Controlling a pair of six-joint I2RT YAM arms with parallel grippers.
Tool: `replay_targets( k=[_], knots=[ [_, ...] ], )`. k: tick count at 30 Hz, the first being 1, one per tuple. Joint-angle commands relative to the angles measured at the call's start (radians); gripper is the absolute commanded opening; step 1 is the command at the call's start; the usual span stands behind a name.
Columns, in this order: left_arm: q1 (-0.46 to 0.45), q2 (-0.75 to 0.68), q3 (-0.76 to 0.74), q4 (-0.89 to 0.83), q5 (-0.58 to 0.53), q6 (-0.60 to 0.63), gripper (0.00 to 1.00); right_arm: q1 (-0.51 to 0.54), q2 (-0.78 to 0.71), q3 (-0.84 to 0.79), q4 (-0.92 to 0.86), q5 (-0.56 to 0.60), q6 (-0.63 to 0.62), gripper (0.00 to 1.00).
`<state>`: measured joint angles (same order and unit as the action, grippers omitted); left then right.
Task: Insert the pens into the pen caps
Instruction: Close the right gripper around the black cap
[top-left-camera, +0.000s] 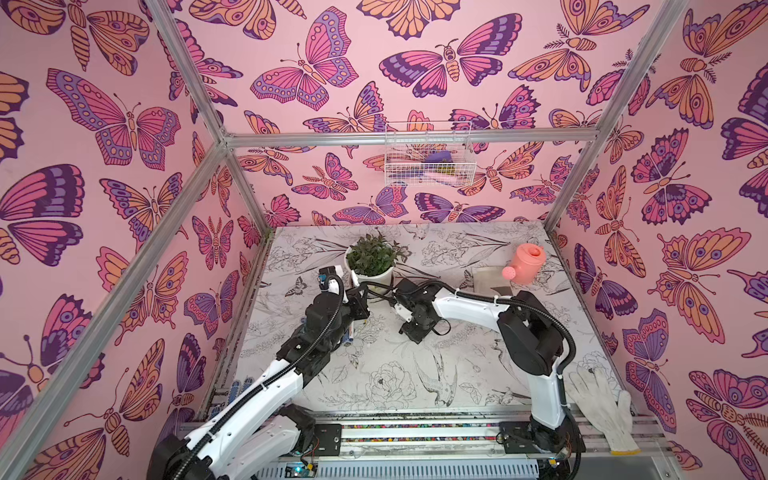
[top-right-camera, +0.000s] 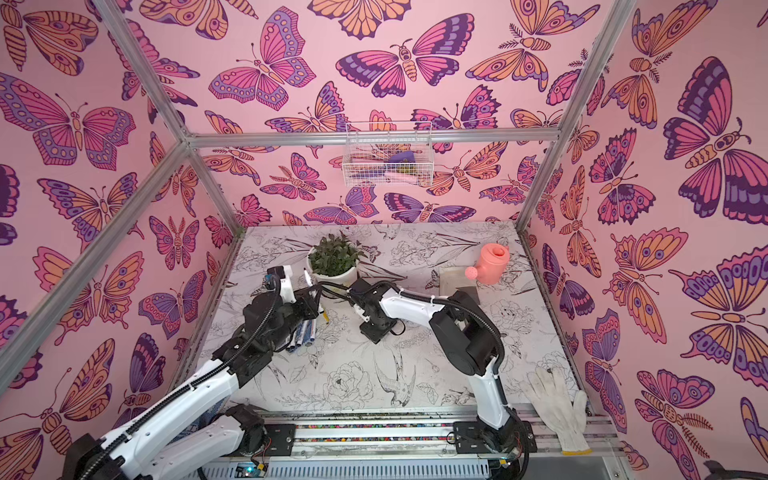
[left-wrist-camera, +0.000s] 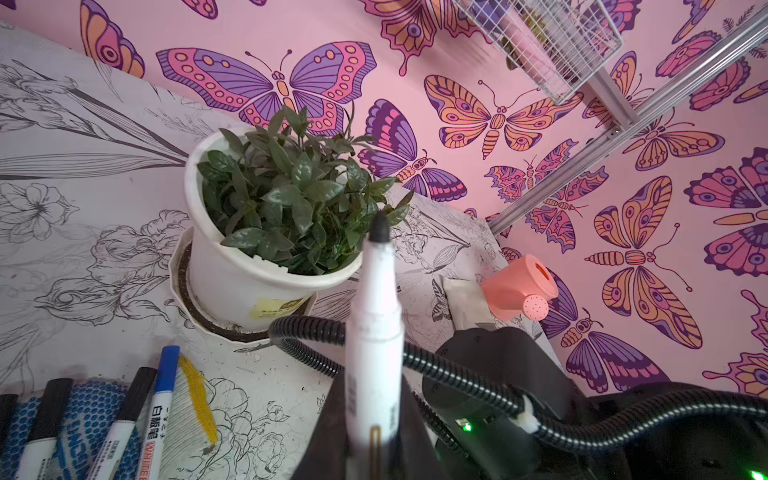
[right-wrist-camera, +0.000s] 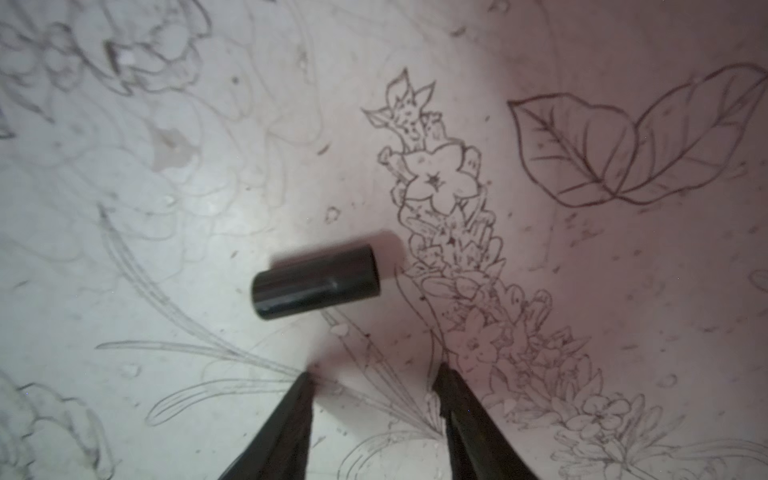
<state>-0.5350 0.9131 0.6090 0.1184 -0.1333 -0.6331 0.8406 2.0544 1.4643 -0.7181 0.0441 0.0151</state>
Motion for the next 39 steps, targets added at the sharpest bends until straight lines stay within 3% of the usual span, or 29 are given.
replay_targets(
  k=[1, 17, 32, 39],
  knots=[
    [0.007, -0.018, -0.023, -0.036, -0.037, 0.022, 0.0, 0.006, 0.046, 0.028, 0.012, 0.049, -0.05, 0.53],
    [0.007, -0.027, -0.017, -0.056, -0.048, 0.026, 0.0, 0.006, 0.107, 0.104, 0.11, -0.064, -0.142, 0.55],
    [0.007, 0.007, 0.014, -0.076, -0.032, 0.022, 0.0, 0.008, 0.175, 0.209, 0.129, -0.082, -0.183, 0.51],
    [0.007, 0.023, 0.024, -0.076, -0.027, 0.023, 0.0, 0.008, 0.075, 0.131, 0.182, -0.217, -0.181, 0.47]
  ],
)
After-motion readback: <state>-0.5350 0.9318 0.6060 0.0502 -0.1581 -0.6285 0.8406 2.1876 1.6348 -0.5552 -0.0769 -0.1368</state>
